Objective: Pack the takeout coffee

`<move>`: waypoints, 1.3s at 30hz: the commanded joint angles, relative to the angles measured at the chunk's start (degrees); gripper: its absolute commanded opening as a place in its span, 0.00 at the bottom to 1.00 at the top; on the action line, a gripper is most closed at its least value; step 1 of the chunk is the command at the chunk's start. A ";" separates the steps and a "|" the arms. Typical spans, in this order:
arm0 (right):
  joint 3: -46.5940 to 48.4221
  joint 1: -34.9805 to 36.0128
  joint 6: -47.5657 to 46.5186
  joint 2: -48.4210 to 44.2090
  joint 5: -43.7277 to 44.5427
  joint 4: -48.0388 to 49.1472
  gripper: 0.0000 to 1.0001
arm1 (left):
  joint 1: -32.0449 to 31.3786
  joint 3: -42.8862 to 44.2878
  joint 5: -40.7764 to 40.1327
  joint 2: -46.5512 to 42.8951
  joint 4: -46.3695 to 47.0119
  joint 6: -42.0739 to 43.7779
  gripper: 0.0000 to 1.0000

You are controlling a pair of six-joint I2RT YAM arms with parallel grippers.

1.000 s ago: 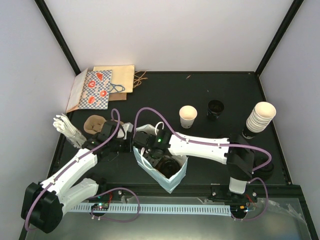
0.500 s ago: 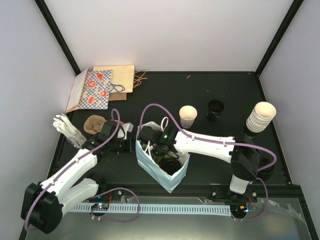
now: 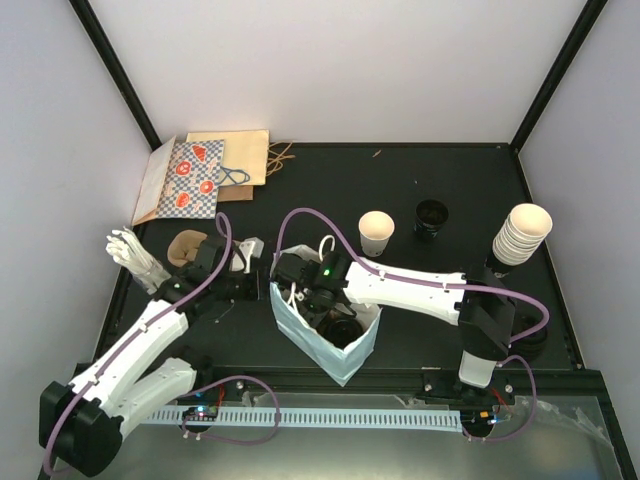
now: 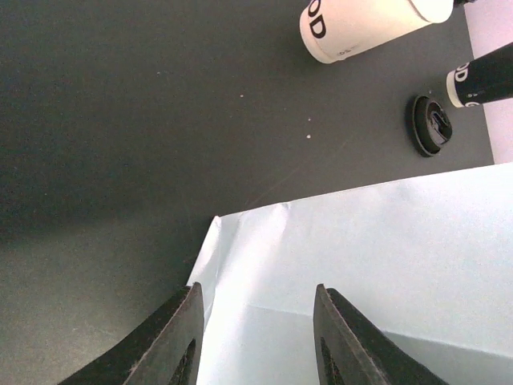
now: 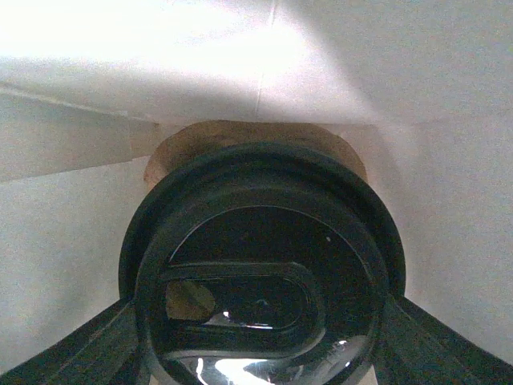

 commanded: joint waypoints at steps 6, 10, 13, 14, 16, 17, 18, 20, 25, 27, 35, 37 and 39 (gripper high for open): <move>4.91 0.16 1.00 0.96 4.33 -11.97 0.99 | -0.25 2.21 -1.26 -1.76 -2.41 -0.59 0.40; 8.92 0.20 0.72 0.86 5.68 -14.41 1.00 | -0.29 2.33 -0.60 -2.12 -2.08 -1.34 0.40; 9.92 0.22 0.71 0.86 6.16 -15.07 1.00 | -0.27 2.37 -0.54 -2.23 -2.33 -1.29 0.41; 10.11 0.22 0.77 0.86 6.20 -15.30 1.00 | -0.32 2.41 -0.66 -2.37 -2.54 -1.20 0.41; 10.67 0.22 0.85 0.62 6.19 -15.91 1.00 | -0.25 2.41 -0.65 -2.58 -2.76 -1.17 0.41; 10.99 0.22 0.87 0.41 6.12 -16.17 1.00 | -0.24 2.48 -0.63 -2.67 -2.85 -1.09 0.41; 11.43 0.22 0.87 0.28 6.14 -16.69 1.00 | -0.25 2.57 -0.63 -2.69 -3.08 -1.06 0.41; 12.61 0.33 1.02 0.04 6.31 -17.80 1.00 | -0.26 2.82 -0.72 -2.78 -3.44 -0.94 0.42; 15.63 0.49 1.13 -0.72 6.77 -20.30 1.00 | -0.26 4.14 -0.96 -3.03 -4.51 -0.70 0.45; 16.66 0.48 1.26 -0.72 7.06 -21.32 1.00 | -0.25 5.26 -1.19 -3.16 -5.63 -0.34 0.46; 17.74 0.49 0.71 -1.42 6.25 -21.60 1.00 | -0.29 11.70 -2.71 -4.87 -10.24 1.34 0.63; 17.72 0.49 0.55 -1.66 5.72 -21.23 1.00 | -0.25 13.36 -2.77 -5.63 -10.90 1.57 0.65; 17.45 0.35 0.16 -1.98 5.13 -20.58 1.00 | -0.24 14.96 -2.66 -6.38 -11.50 1.81 0.65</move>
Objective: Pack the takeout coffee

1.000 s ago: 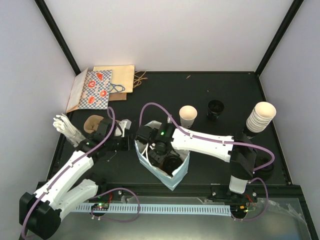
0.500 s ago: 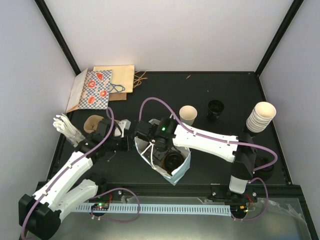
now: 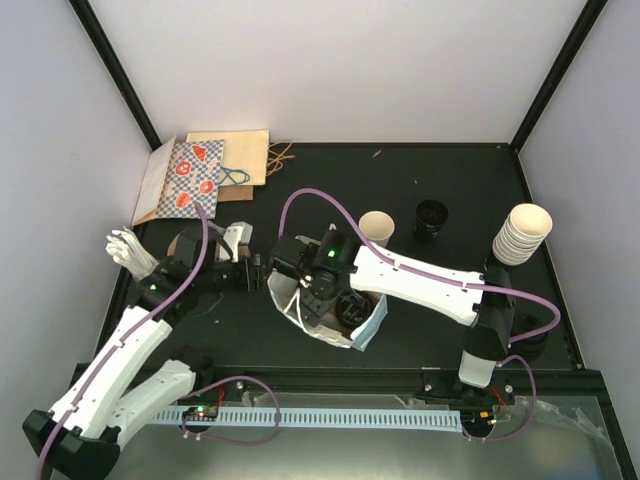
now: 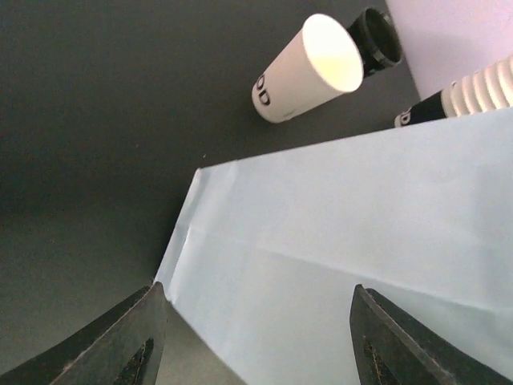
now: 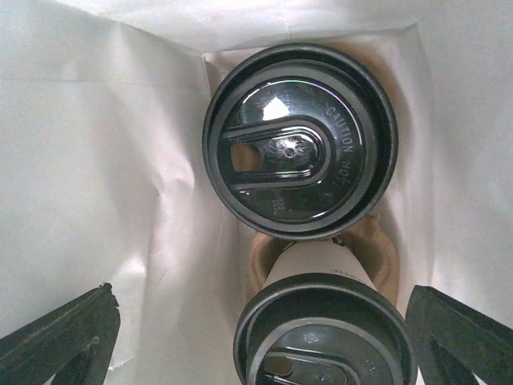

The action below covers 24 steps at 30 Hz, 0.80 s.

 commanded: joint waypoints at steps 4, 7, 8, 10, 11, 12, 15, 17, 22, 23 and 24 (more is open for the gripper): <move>1.49 0.03 -1.07 -2.20 -0.28 0.45 1.00 | -0.22 8.07 -0.86 -3.18 -4.49 2.06 0.65; 1.55 -0.07 -1.67 -2.54 -0.53 1.04 1.00 | -0.24 10.37 -0.82 -4.44 -5.56 2.69 0.62; 1.59 -0.15 -1.81 -2.63 -0.68 1.27 1.00 | -0.25 10.83 -0.42 -4.98 -5.56 2.85 0.61; 1.48 -0.44 -2.06 -2.76 -0.83 1.80 1.00 | -0.24 11.62 1.24 -5.80 -5.63 3.12 0.57; 1.44 -0.52 -2.25 -2.83 -0.91 2.04 1.00 | -0.24 11.94 2.53 -5.93 -5.77 3.38 0.54; 1.38 -0.60 -2.40 -2.85 -0.91 2.19 1.00 | -0.25 12.29 3.65 -5.82 -6.05 3.68 0.52; 1.45 -0.91 -2.66 -2.73 -0.90 2.39 1.00 | -0.27 13.20 6.30 -4.98 -7.73 4.47 0.44; 1.54 -0.88 -2.69 -2.62 -0.83 2.39 1.00 | -0.26 13.53 7.40 -4.45 -9.01 5.40 0.42; 2.06 -0.97 -2.85 -2.29 -0.57 2.22 1.00 | -0.33 13.61 9.64 -2.57 -11.25 7.52 0.40; 2.15 -0.97 -2.92 -2.28 -0.63 2.22 1.00 | -0.40 13.57 10.32 -2.26 -11.27 7.76 0.41; 2.28 -1.00 -2.90 -2.16 -0.57 2.15 1.00 | -0.49 13.54 10.54 -1.92 -11.27 7.93 0.41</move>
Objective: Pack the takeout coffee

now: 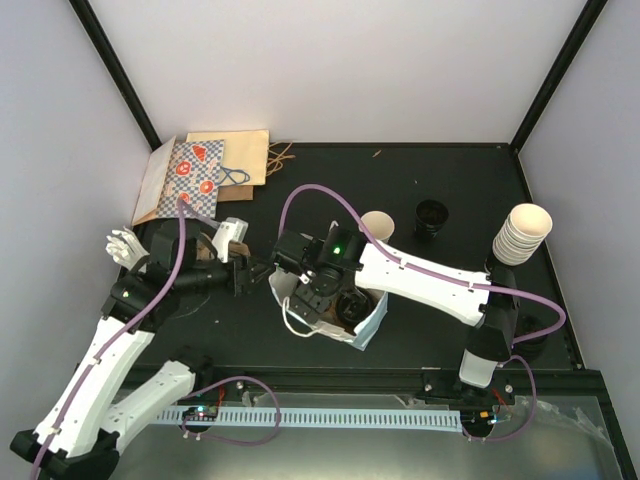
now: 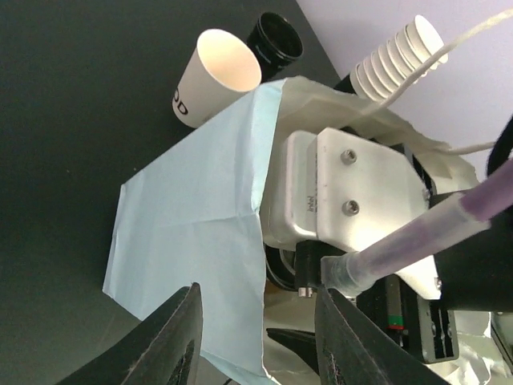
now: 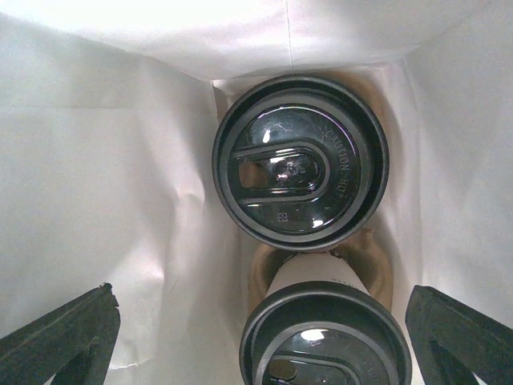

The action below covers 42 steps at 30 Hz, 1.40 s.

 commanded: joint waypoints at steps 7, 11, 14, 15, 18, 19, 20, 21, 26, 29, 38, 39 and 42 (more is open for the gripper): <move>2.68 -0.33 -0.54 -0.89 0.41 0.27 1.00 | -2.11 2.31 3.95 3.15 -1.86 3.48 0.43; 2.81 -0.30 -0.32 -0.99 0.49 0.34 1.00 | -2.82 2.59 3.18 4.87 -2.92 4.52 0.38; 3.27 -0.29 0.13 -1.53 1.29 0.29 1.00 | -3.24 2.78 1.95 5.46 -3.22 4.77 0.31; 3.53 -0.31 0.16 -1.77 1.72 0.21 1.00 | -3.34 2.91 1.34 5.61 -3.30 4.81 0.27; 4.82 -0.29 0.33 -2.55 2.91 -0.29 1.00 | -3.48 3.38 -1.13 6.30 -4.07 5.06 0.19; 5.37 -0.29 0.28 -2.88 3.34 -0.54 1.00 | -3.48 3.57 -1.84 6.56 -4.48 5.17 0.17; 5.83 -0.29 0.25 -3.38 3.95 -0.77 1.00 | -3.48 3.70 -2.44 6.85 -4.80 5.34 0.16; 6.19 -0.29 0.27 -3.81 4.58 -0.88 1.00 | -3.53 3.91 -2.95 7.05 -5.00 5.47 0.15; 7.51 -0.33 0.35 -6.72 8.71 0.05 1.00 | -3.54 4.59 -4.40 7.73 -5.35 5.68 0.12; 8.28 -0.29 0.31 -8.91 10.87 1.80 1.00 | -3.55 4.97 -5.00 8.09 -5.41 5.65 0.12; 11.21 -0.30 0.31 -14.12 18.86 7.52 1.00 | -3.55 5.60 -5.26 9.35 -5.46 5.73 0.12; 11.02 -0.29 0.53 -15.29 20.37 8.69 1.00 | -3.50 5.60 -5.26 9.41 -5.31 5.72 0.12; 7.62 -0.29 -0.88 -20.41 21.25 14.77 1.00 | -3.54 5.44 -5.18 9.67 -4.84 5.48 0.15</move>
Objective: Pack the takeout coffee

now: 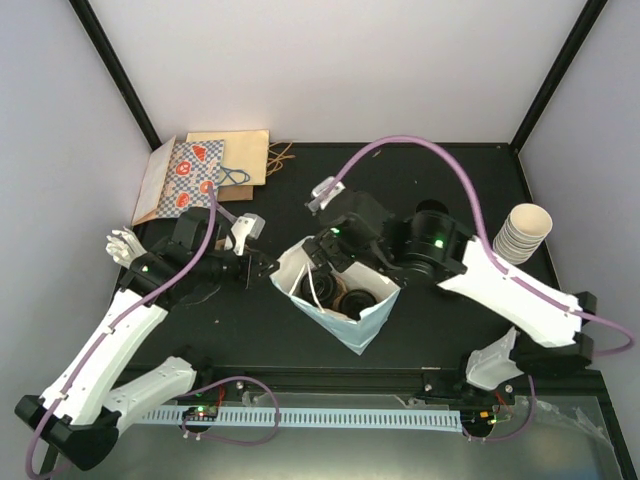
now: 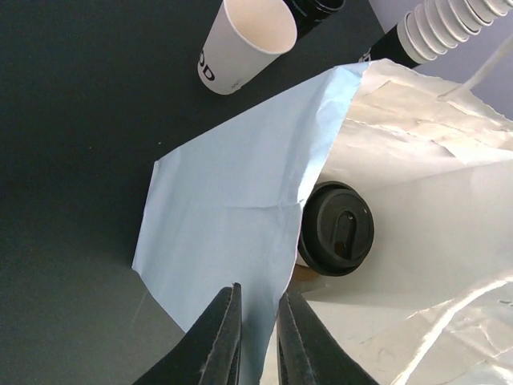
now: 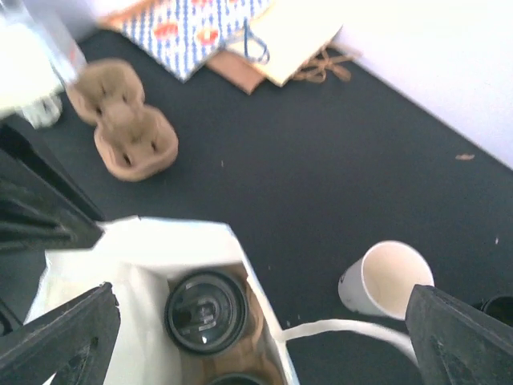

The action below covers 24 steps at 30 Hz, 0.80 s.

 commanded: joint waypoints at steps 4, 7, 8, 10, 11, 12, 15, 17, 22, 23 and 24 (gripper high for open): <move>-5.19 -0.09 -1.55 -12.81 3.02 12.45 1.00 | -0.29 2.87 -2.00 1.12 -1.25 0.75 0.26; -7.77 -0.09 -1.44 -17.94 1.28 15.13 1.00 | -0.30 4.50 -3.25 1.59 -2.19 1.39 0.54; -8.97 -0.09 -1.39 -19.84 0.50 16.26 1.00 | -0.35 5.11 -3.65 1.74 -2.42 1.70 0.61; -10.99 -0.09 -1.34 -23.16 -0.92 18.05 1.00 | -0.35 6.13 -4.57 2.03 -2.69 2.19 0.68; -11.83 -0.10 -1.12 -24.60 -1.43 18.62 1.00 | -0.35 6.50 -4.99 2.18 -2.74 2.35 0.71; -13.12 -0.09 -0.94 -25.93 -1.68 19.30 1.00 | -0.35 6.85 -5.17 2.27 -2.61 2.49 0.73; -15.79 -0.09 -0.42 -29.23 -1.88 20.42 1.00 | -0.35 7.79 -5.00 3.27 -2.32 2.90 0.74; -17.09 -0.09 -0.19 -30.13 -3.72 20.74 1.00 | -0.50 8.39 -4.69 4.11 -2.40 3.04 0.74; -18.37 -0.10 1.03 -29.52 -6.28 20.39 1.00 | -1.84 9.85 -4.14 5.89 -2.41 3.27 0.74; -18.45 -0.09 1.59 -29.52 -4.96 20.00 1.00 | -2.31 10.17 -4.13 6.26 -2.44 3.35 0.73; -18.76 -0.11 2.01 -29.52 -3.40 19.69 1.00 | -2.78 10.90 -4.20 6.57 -2.55 3.58 0.74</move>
